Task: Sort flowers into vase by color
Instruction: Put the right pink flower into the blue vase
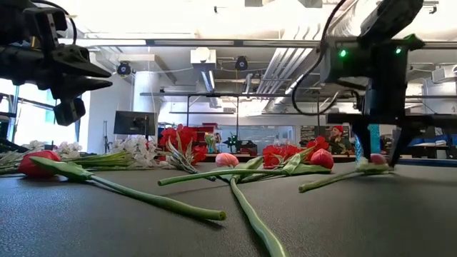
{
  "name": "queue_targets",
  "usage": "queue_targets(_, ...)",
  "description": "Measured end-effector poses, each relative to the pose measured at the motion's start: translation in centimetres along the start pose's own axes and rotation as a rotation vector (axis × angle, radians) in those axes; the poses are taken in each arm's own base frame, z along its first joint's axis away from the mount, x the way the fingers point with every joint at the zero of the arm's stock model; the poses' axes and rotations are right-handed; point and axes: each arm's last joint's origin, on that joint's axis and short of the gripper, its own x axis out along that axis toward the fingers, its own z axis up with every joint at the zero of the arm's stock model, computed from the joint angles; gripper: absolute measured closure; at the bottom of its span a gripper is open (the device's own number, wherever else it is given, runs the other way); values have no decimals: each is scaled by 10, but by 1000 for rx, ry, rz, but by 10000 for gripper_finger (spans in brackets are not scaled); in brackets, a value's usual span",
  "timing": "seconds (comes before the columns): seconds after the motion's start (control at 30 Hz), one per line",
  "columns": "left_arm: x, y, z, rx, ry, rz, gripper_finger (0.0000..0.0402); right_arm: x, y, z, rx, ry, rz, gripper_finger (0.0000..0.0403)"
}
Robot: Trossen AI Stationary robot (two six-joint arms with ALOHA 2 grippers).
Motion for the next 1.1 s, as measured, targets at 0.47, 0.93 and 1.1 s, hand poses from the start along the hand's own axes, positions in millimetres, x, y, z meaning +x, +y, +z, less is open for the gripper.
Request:
queue_targets(0.47,0,0,1,-18,-39,22,353,7,5,5,-190,20,-21,364)
queue_targets(0.93,0,0,2,-14,-50,25,353,-81,14,14,-357,-238,415,396)
queue_targets(1.1,0,0,2,3,-52,23,353,-134,12,30,-493,-483,562,400)
